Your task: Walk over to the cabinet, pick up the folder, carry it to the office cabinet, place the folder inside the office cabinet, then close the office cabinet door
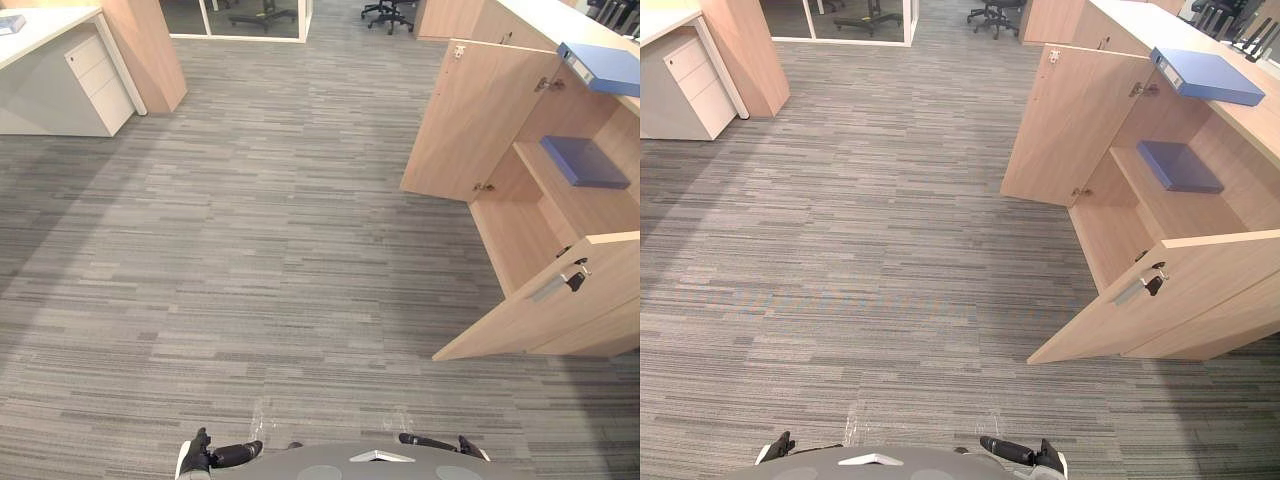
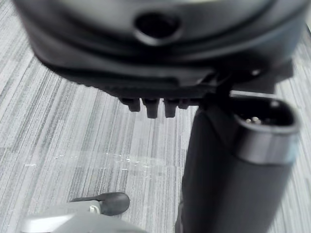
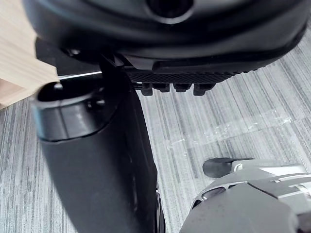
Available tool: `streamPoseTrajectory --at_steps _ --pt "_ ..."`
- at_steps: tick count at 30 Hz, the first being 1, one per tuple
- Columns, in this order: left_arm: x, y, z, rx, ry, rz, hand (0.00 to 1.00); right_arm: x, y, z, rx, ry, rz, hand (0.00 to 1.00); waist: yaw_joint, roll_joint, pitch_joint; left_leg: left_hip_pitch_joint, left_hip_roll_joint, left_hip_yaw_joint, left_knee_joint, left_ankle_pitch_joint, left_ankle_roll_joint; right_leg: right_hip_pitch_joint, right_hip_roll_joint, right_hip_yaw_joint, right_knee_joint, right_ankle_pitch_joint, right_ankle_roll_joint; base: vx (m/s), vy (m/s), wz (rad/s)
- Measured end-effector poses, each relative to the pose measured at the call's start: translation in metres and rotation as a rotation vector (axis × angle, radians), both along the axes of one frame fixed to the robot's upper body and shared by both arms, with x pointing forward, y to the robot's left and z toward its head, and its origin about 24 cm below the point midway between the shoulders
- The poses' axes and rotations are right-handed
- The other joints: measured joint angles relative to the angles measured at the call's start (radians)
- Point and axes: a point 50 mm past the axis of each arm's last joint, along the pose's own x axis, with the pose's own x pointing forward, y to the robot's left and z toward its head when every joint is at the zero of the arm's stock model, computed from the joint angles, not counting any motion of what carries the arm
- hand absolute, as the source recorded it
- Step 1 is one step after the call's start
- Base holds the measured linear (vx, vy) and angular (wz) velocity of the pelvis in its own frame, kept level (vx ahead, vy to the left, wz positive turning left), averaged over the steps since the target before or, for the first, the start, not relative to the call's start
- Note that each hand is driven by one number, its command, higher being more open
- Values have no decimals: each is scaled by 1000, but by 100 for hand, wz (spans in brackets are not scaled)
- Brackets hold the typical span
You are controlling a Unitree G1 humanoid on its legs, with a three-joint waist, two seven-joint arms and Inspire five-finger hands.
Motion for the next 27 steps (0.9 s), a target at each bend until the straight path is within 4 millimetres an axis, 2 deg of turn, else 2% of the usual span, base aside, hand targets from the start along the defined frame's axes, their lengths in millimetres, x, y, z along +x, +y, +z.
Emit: streamPoseTrajectory --at_steps 21,22,23,25,26,27 --pt "10 4 2 32 -10 -71 100 3 2 0 0 -4 17 100 -2 -11 8 -29 0 -10 6 -9 -3 -19 0 -11 1 -3 -4 -5 -1 1" --pt "12 5 3 35 -18 -70 100 4 3 0 2 -6 15 100 -3 -14 9 -58 -1 -12 46 -34 -6 -25 -2 -16 5 -9 -4 -5 -12 9" --pt "16 6 4 39 -38 -63 100 4 3 0 5 -9 7 100 -1 -17 19 -115 1 -11 154 -86 -9 -36 -4 -18 14 -16 -13 7 -10 7" --pt "20 5 5 31 -64 -25 100 4 0 0 5 -12 -15 100 4 -7 44 -174 22 -1 309 -158 -25 -41 3 -15 51 -42 -22 -10 4 -2" --pt "21 6 6 24 -88 43 100 5 0 1 6 -21 -36 100 6 -2 63 -228 42 29 457 -195 -56 -38 6 -12 74 -62 -28 -56 20 -4" --pt "25 9 8 20 -124 118 100 9 -1 2 9 -37 -57 100 6 -1 76 -305 67 68 646 -194 -61 -34 5 -4 101 -81 -33 -43 51 -9"
